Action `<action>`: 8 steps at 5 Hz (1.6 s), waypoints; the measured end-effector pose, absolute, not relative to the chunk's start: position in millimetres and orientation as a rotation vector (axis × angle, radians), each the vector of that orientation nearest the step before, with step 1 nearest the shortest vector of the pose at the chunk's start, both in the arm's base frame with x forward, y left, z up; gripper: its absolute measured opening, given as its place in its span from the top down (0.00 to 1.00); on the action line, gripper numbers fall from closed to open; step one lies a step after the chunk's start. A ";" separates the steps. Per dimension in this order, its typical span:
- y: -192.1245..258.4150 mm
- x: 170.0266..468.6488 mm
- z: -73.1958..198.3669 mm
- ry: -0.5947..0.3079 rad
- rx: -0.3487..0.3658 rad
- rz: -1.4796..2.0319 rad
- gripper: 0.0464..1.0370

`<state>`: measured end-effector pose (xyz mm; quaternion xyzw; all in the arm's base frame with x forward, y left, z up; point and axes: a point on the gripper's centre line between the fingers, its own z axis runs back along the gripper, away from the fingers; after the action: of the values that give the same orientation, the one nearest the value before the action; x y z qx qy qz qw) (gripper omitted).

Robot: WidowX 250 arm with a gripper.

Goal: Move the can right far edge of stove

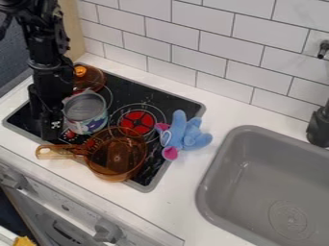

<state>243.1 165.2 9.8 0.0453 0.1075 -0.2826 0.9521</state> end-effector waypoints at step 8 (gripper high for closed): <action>61.7 343.1 0.7 0.056 0.055 -0.904 0.04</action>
<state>343.1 61.7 0.7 0.0267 0.0270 -0.4365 0.8989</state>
